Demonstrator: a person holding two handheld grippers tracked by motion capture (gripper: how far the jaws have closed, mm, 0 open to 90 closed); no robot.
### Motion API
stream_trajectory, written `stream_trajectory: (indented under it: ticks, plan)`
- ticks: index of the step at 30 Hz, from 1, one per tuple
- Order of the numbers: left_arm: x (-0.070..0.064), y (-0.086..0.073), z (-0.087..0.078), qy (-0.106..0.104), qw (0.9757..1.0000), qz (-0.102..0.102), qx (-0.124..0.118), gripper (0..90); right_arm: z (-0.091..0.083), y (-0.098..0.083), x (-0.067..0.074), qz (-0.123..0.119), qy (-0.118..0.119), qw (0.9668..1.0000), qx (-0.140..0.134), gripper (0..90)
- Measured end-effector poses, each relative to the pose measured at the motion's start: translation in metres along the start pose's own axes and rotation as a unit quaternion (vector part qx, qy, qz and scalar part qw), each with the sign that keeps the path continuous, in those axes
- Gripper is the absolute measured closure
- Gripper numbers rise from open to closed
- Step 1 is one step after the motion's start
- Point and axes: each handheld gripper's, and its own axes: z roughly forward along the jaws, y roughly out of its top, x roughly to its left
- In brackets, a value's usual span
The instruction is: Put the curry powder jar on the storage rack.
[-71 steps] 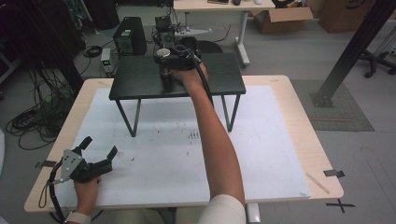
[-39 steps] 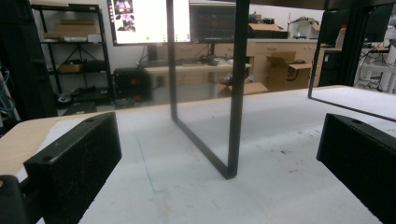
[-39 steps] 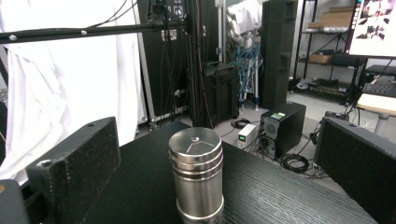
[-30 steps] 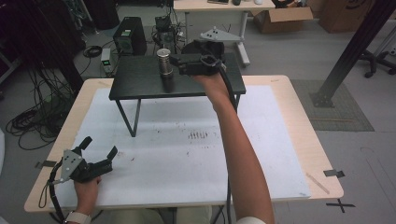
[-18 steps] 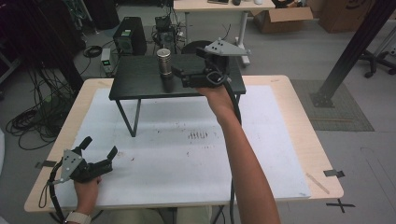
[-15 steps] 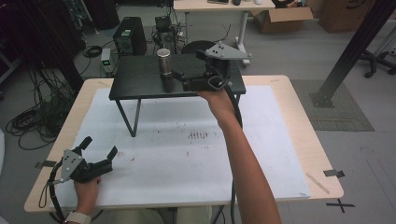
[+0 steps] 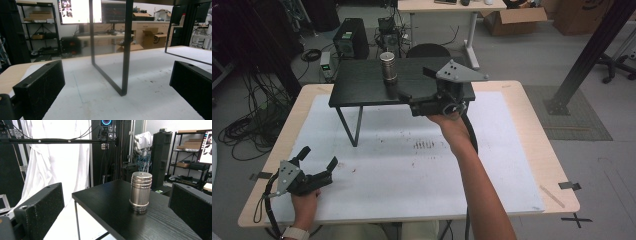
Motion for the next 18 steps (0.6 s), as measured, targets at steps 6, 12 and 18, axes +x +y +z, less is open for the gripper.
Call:
stream_trajectory:
  ticks: [6, 12, 18]
  plan:
    - [0.0, 0.0, 0.0, 0.0, 1.0, 0.0, 0.0, 0.2, -0.014, -0.009, 0.009, -0.008, -0.002, 1.0, -0.003, 0.0]
    - [0.0, 0.0, 0.0, 0.0, 1.0, 0.0, 0.001, 0.2, -0.032, -0.02, 0.013, -0.01, -0.008, 0.9999, -0.007, 0.0]
    - [0.0, 0.0, 0.0, 0.0, 1.0, 0.001, 0.001, 0.2, -0.048, -0.031, 0.015, -0.016, -0.018, 0.9996, -0.012, 0.0]
